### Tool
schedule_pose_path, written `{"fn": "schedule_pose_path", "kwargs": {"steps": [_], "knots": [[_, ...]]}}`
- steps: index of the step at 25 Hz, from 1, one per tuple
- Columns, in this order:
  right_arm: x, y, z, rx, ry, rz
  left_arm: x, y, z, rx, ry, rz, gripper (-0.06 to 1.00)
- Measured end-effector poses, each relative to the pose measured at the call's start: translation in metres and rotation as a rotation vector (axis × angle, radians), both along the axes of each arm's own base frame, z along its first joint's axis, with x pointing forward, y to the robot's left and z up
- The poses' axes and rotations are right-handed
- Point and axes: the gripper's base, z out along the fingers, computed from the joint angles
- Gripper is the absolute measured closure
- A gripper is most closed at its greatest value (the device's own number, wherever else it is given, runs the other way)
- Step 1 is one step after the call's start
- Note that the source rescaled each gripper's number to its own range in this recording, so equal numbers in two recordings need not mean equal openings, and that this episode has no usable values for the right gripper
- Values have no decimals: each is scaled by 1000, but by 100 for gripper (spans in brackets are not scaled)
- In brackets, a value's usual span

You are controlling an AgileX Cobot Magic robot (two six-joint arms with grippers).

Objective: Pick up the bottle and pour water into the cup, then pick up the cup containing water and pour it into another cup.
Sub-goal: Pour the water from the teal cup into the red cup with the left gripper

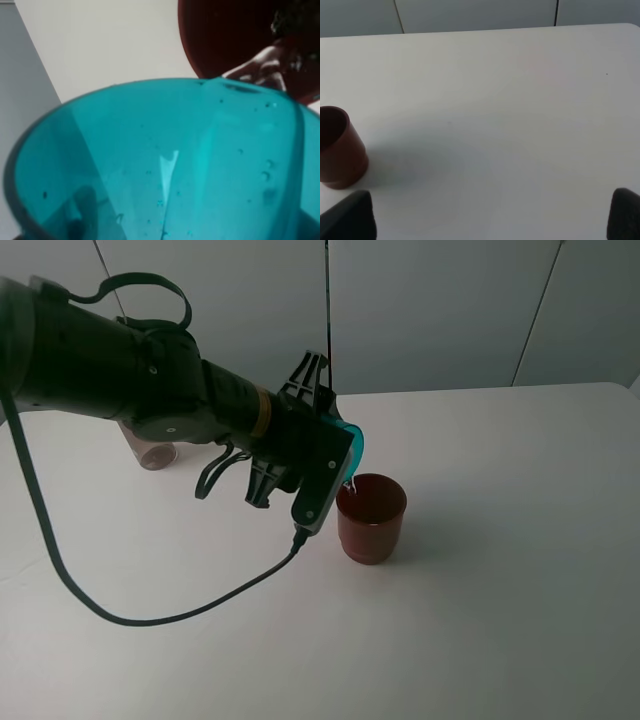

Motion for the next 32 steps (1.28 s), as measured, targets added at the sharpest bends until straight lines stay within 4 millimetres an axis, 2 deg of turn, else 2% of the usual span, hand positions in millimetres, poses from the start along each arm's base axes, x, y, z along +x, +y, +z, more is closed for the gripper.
{"fn": "schedule_pose_path", "kwargs": {"steps": [14,32], "knots": [[0,0,0,0,0,0,6,-4,12,56,-49,2,87],[0,0,0,0,0,0,-1,-13,13,108,-101,-78,87]]}}
